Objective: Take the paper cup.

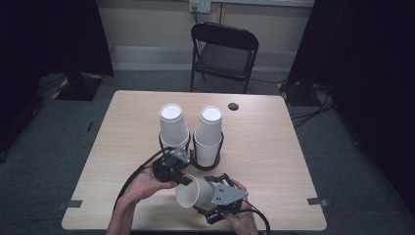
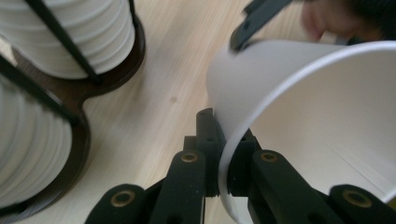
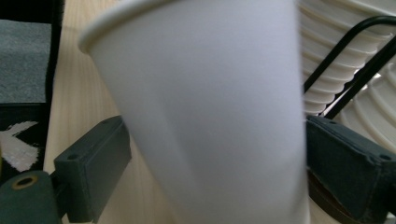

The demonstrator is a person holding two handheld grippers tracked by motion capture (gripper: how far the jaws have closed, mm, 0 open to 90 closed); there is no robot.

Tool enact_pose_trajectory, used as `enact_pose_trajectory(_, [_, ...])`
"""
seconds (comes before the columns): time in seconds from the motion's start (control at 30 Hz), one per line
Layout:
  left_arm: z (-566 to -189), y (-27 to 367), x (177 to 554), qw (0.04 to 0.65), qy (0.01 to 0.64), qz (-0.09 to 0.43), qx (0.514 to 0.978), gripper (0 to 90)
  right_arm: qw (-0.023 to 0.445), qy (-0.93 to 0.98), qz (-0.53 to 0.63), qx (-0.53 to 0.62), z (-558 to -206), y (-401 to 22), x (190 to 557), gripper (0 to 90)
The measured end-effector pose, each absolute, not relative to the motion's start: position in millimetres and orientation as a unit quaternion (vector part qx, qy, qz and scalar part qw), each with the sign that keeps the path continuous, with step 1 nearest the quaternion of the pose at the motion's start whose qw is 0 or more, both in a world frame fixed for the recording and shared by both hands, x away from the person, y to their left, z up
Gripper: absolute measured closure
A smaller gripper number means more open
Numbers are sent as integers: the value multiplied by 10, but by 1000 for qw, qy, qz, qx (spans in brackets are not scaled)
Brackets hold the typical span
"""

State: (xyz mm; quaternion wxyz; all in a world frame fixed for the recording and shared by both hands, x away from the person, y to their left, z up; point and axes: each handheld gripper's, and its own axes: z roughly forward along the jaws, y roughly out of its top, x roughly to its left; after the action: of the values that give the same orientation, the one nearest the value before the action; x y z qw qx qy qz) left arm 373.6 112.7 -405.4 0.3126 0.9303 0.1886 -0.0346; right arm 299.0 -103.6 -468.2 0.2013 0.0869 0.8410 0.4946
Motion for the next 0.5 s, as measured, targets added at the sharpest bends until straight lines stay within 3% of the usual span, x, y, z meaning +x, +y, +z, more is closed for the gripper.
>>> enact_pose_trajectory(0.3, [-4093, 1095, 3765, 346, 211, -57, 913, 877, 198, 833, 505, 109, -4679, -915, 3015, 107])
enact_pose_trajectory(0.5, [-4150, 1079, 3753, 336, 229, -47, 912, 874, 205, 838, 495, 102, -4605, -793, 3017, 86])
